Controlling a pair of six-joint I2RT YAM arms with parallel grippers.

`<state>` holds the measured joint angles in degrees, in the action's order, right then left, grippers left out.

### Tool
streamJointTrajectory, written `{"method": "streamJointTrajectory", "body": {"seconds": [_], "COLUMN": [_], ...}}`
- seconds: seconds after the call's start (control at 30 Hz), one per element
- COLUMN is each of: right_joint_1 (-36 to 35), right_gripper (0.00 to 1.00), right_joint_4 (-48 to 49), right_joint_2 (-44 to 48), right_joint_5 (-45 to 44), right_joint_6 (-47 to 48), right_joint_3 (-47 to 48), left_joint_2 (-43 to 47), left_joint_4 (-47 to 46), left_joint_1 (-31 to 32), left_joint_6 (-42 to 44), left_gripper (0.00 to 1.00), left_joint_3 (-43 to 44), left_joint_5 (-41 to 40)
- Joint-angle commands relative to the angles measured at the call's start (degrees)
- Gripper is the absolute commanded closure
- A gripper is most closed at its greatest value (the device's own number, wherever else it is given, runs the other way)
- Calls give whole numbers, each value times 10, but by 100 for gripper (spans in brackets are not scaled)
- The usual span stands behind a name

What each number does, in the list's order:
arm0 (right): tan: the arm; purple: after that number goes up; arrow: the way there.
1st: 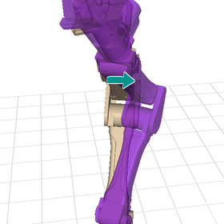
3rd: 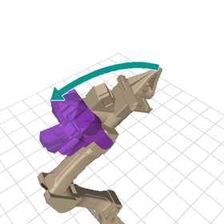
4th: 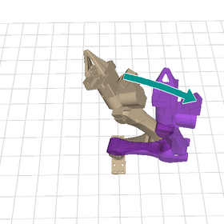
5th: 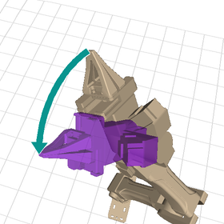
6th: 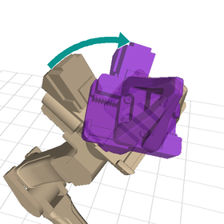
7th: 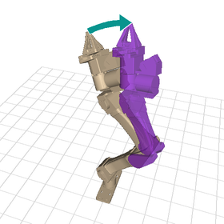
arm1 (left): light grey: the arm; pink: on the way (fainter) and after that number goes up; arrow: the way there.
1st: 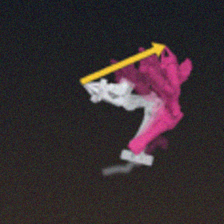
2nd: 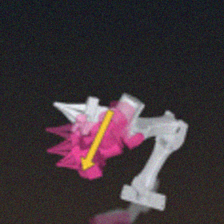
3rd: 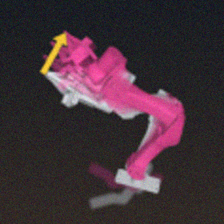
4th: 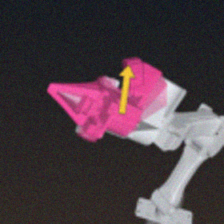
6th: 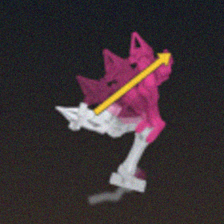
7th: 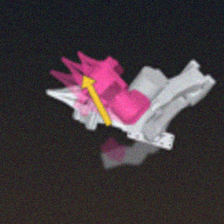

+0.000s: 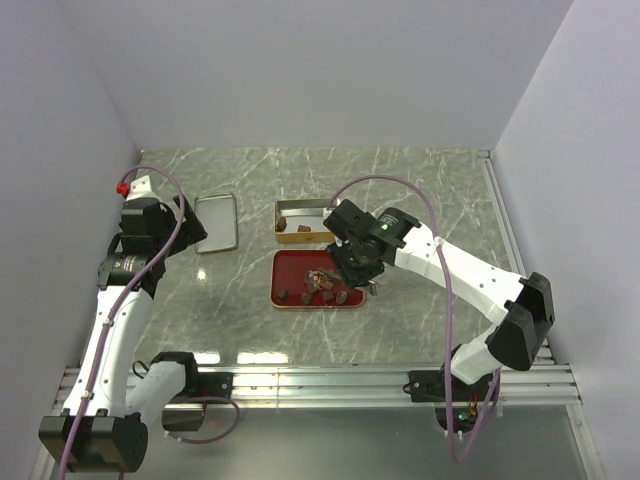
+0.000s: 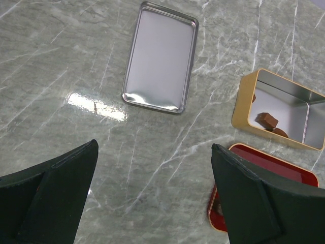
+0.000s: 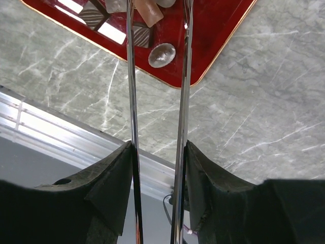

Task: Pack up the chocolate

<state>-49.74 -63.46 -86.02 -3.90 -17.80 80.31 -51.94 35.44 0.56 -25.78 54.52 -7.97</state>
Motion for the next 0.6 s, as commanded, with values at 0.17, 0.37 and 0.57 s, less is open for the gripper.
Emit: {"method": "streamJointTrajectory", "body": {"seconds": [0.17,0.37,0.57], "right_joint_1": [-3,-3,-2], "right_gripper": [49,49,49], "right_joint_4": [24,35,44], "right_joint_2": [-6,-12,-22], "right_joint_5": [-18,-17,-25], "right_joint_6": [-7,-11,-11], "right_joint_3": [-2,-10,-16], "left_joint_2": [4,5,8], "left_joint_4": [-1,-2,-2], "left_joint_1": [-2,-2,-2], "left_joint_6": [0,-1,0], "left_gripper": [1,1,1], "left_joint_3": [1,-2,-3], "left_joint_5": [-6,-6,-6]}}
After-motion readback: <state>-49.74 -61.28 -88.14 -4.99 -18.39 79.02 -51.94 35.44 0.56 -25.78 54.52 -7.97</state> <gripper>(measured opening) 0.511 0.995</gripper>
